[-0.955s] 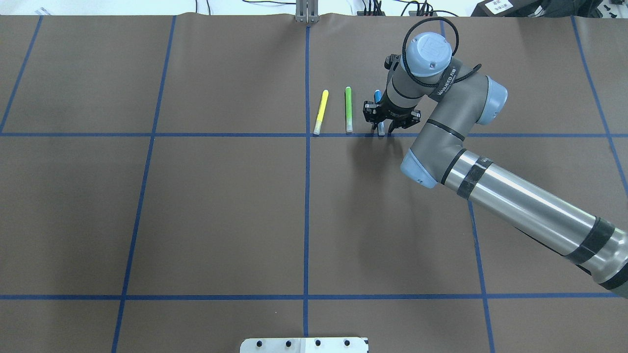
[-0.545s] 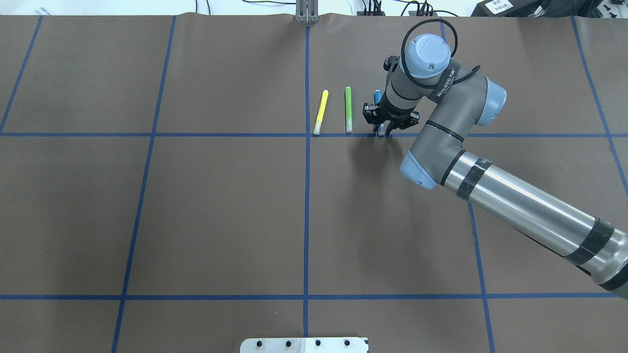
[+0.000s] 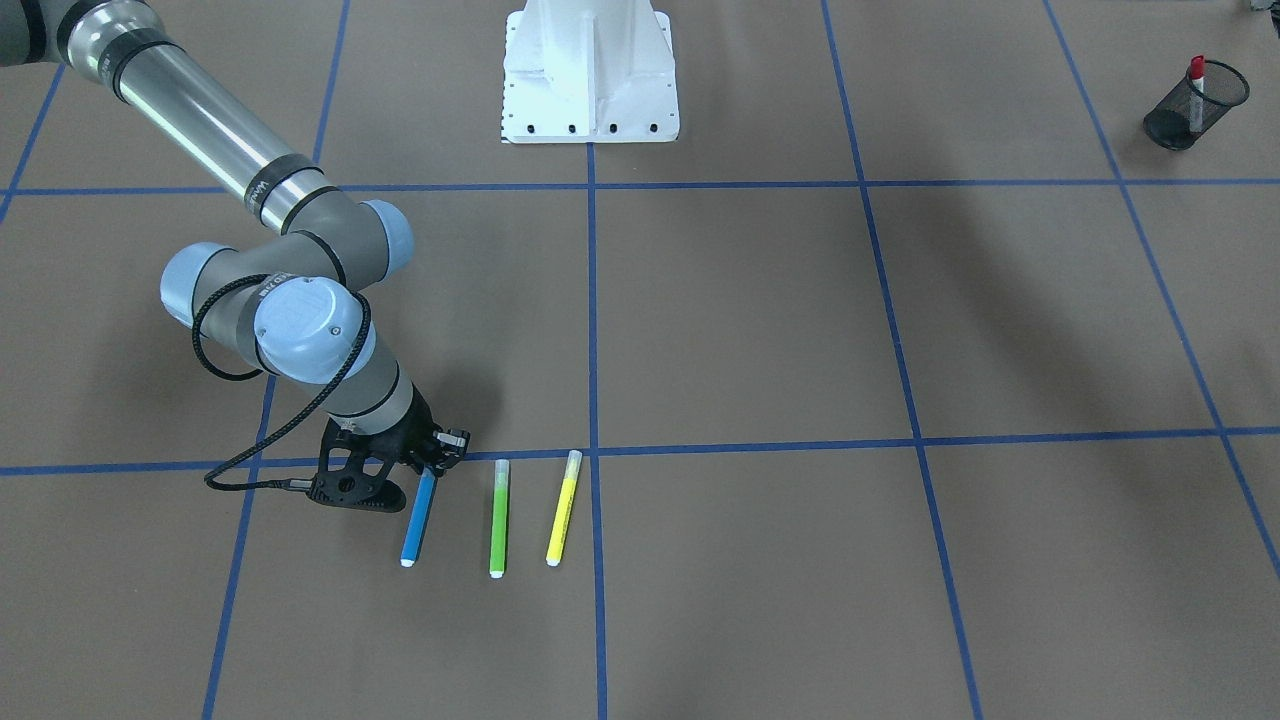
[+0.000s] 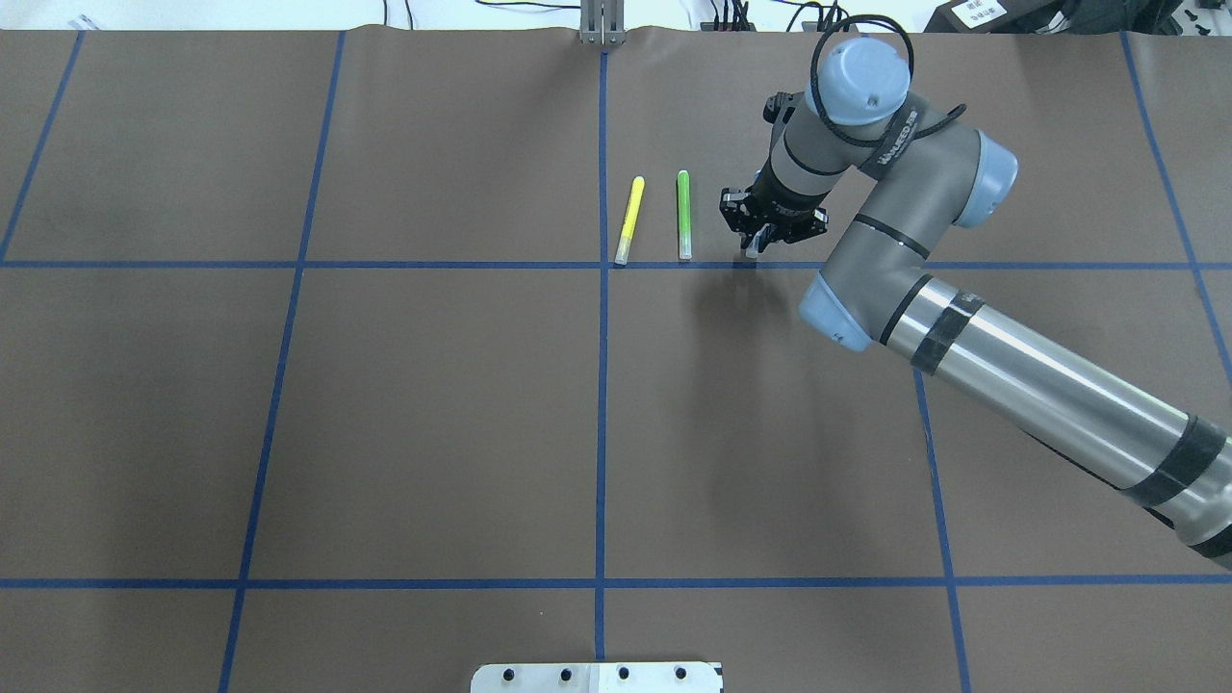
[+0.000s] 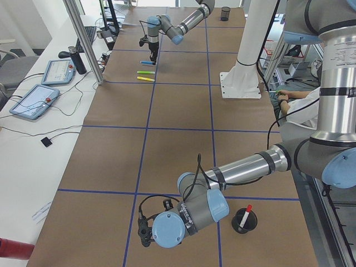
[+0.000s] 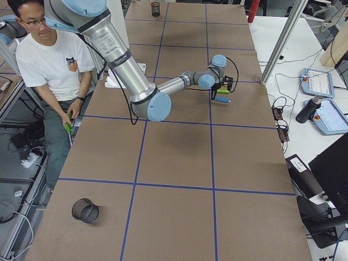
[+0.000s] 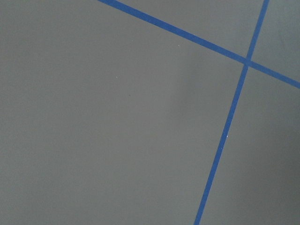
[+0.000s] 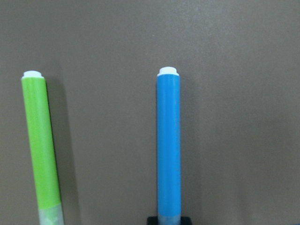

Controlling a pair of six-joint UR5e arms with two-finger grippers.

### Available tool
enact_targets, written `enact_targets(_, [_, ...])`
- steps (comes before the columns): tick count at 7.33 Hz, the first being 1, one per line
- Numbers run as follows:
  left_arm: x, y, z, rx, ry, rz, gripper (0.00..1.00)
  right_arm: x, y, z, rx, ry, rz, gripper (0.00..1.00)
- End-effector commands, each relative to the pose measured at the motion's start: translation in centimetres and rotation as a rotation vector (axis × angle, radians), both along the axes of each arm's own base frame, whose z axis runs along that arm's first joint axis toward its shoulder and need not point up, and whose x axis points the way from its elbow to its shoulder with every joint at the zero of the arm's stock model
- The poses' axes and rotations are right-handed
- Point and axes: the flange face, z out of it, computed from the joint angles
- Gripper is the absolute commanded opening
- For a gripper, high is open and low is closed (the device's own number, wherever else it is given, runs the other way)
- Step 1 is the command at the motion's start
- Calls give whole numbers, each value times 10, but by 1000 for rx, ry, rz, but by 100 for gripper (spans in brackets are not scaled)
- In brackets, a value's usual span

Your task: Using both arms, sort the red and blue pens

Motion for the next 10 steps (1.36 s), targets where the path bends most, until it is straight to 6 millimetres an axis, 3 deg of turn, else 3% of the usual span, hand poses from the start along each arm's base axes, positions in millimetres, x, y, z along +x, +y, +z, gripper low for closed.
enact_targets(1, [2, -3, -4, 12, 34, -15, 100, 93, -5, 29, -112, -103, -15, 0])
enact_targets(2, [2, -3, -5, 15, 34, -14, 100, 154, -5, 65, -135, -111, 24, 0])
enact_targets(3, [2, -3, -5, 17, 35, -15, 100, 196, -1, 98, -93, -88, 30, 0])
enact_targets(5, [2, -6, -9, 31, 33, -13, 100, 289, 30, 200, 40, 26, -17, 0])
enact_targets(6, [2, -7, -13, 39, 38, -16, 100, 341, 58, 259, 129, 134, -67, 0])
enact_targets(7, [16, -20, -22, 60, 51, 12, 100, 386, 95, 308, 166, 204, -120, 0])
enact_targets(8, [32, -33, -40, 96, 45, 54, 100, 404, 125, 335, 131, 210, -129, 0])
enact_targets(10, [73, -74, -99, 267, 10, 162, 100, 424, 189, 377, 96, 216, -197, 0])
